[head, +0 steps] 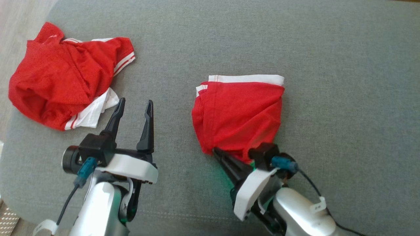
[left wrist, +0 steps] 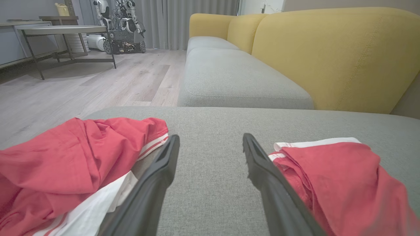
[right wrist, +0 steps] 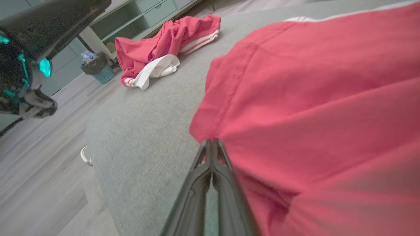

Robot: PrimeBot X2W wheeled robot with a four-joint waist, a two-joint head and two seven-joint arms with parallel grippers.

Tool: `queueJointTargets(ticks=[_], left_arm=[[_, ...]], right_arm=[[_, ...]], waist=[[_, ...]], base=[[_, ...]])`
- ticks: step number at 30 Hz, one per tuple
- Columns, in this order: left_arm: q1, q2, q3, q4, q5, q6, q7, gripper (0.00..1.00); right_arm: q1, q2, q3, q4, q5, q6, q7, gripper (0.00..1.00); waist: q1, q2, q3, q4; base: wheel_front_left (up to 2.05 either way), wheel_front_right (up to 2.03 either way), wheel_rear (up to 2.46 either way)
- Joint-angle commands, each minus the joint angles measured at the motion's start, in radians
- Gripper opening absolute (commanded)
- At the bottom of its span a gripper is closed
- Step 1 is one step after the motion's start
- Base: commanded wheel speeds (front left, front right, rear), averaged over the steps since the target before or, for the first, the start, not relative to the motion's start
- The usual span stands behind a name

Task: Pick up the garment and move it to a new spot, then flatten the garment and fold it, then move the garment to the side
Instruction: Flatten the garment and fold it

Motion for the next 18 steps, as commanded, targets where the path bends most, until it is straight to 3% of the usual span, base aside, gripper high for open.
queueJointTargets(ticks=[1, 8, 14, 18], left_arm=[[-0.035, 0.011, 0.035, -0.032, -0.002, 0.0, -0.012, 1.0], [-0.03, 0.01, 0.038, -0.031, 0.002, -0.001, -0.012, 1.0], [-0.011, 0.019, 0.044, -0.028, 0.005, 0.003, -0.012, 1.0], [-0.001, 0.027, 0.047, -0.028, 0.005, 0.006, -0.012, 1.0]], right_arm=[[-0.02, 0.014, 0.025, -0.02, 0.01, -0.001, -0.007, 0.0], [-0.044, 0.014, 0.016, -0.016, 0.052, -0.001, -0.054, 0.0], [-0.036, 0.005, -0.093, -0.119, 0.047, -0.001, -0.097, 0.0], [-0.003, -0.023, -0.219, -0.206, 0.008, -0.001, -0.094, 0.0]], waist=[[0.0, 0.0, 0.0, -0.002], [0.0, 0.0, -0.012, -0.015], [0.0, 0.0, -0.044, -0.035], [0.0, 0.0, -0.062, -0.051]], base=[[0.0, 0.0, 0.0], [0.0, 0.0, 0.0], [0.0, 0.0, 0.0], [0.0, 0.0, 0.0]])
